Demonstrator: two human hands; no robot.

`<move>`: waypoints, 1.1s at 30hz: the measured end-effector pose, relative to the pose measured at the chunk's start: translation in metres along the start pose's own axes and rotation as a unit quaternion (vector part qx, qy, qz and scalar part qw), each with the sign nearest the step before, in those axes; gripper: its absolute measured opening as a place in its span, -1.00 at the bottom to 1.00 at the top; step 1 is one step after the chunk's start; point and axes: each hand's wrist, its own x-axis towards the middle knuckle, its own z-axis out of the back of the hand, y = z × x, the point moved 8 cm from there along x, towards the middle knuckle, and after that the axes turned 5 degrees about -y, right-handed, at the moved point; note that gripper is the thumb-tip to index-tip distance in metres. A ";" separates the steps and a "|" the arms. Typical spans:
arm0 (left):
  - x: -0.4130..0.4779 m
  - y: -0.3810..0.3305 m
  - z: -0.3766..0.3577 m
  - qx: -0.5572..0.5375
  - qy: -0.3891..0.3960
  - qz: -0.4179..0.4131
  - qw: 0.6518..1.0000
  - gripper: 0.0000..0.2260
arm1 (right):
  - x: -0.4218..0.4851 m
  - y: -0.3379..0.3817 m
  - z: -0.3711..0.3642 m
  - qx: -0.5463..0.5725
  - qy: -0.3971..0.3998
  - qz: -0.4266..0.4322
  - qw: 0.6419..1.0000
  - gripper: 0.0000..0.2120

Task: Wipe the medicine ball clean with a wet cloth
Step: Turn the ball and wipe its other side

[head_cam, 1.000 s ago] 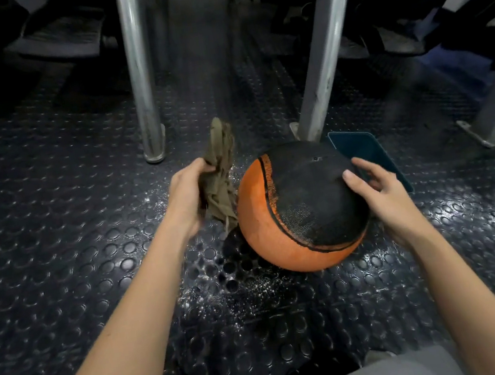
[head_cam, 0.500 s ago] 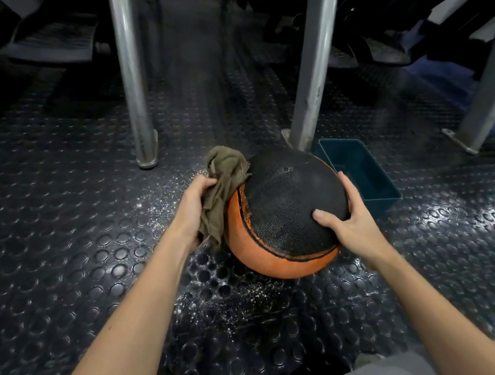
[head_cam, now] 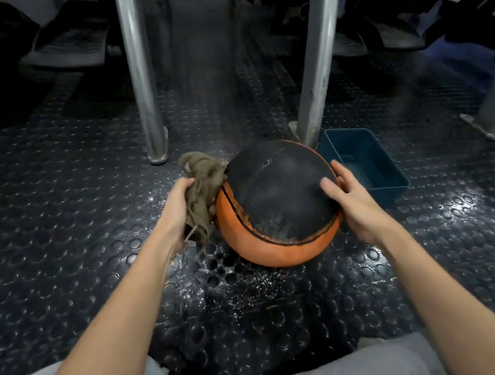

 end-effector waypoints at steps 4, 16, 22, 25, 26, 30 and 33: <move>0.012 0.014 -0.003 -0.018 0.008 0.035 0.999 -0.63 | -0.001 -0.011 -0.004 -0.107 0.031 0.008 0.994 -0.18; 0.033 0.034 -0.012 0.016 0.042 0.041 0.998 -0.27 | 0.001 -0.022 -0.006 -0.024 -0.044 0.051 0.997 -0.07; 0.021 0.008 -0.012 0.112 0.029 -0.019 0.993 -0.35 | 0.004 -0.016 -0.004 0.022 -0.064 -0.033 0.997 -0.67; 0.017 -0.001 -0.008 0.200 0.022 -0.029 0.979 -0.38 | 0.005 -0.027 -0.004 0.008 -0.044 -0.131 0.990 -0.02; 0.015 -0.001 -0.008 0.219 0.023 -0.024 0.975 -0.41 | 0.001 -0.028 -0.007 -0.002 -0.028 -0.154 0.988 0.06; 0.011 -0.002 -0.008 0.271 0.032 -0.024 0.962 -0.41 | -0.002 -0.019 -0.009 -0.037 -0.030 -0.137 0.989 0.03; 0.007 -0.004 -0.009 0.284 0.037 -0.016 0.958 -0.41 | -0.003 0.019 0.004 -0.111 -0.129 0.060 0.984 -0.40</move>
